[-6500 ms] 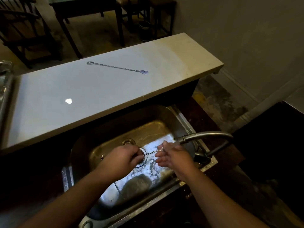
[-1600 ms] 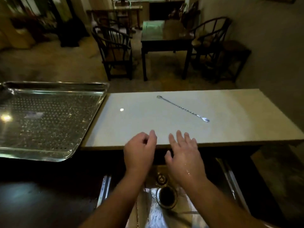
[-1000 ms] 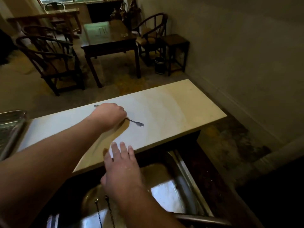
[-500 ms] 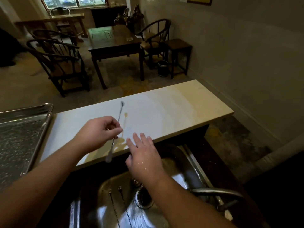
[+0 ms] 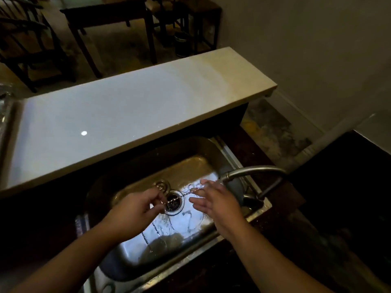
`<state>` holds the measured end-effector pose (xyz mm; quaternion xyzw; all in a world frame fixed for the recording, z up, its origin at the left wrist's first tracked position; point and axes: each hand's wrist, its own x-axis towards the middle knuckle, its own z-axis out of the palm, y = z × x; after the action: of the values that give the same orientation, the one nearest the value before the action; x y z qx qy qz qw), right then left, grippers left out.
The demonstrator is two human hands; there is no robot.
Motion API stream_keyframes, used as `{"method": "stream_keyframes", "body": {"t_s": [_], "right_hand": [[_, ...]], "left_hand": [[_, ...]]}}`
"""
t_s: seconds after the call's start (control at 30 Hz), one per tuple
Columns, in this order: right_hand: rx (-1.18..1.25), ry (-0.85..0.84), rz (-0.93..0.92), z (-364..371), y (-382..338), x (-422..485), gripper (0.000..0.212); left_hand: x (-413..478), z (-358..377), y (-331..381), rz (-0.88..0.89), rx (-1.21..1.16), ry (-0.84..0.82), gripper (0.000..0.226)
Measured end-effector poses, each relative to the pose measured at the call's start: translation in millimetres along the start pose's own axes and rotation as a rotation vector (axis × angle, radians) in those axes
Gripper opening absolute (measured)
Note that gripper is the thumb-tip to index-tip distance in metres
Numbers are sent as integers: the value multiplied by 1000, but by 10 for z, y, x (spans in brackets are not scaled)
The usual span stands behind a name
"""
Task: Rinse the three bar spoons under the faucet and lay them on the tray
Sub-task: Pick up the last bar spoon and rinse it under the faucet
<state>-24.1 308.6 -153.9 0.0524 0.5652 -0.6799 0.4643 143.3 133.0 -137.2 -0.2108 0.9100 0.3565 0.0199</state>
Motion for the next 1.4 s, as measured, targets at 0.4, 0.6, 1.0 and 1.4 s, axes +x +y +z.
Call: {"method": "stream_keyframes", "body": {"t_s": [0.4,0.6,1.0,1.4], "right_hand": [[-23,-17,38,-174,33,13,23],[-114,-15,9,-175,12,44,31],[-201,-30,-3,-186,83,121,18],[-182,-54,-25,-183,57,141,23]], "left_hand": [[72,245,-62,10,189,77,16],[68,244,-95,34,198,46,12],[135,255,-146,-13,184,55,14],[172,249,-157,0,193,43,15]]}}
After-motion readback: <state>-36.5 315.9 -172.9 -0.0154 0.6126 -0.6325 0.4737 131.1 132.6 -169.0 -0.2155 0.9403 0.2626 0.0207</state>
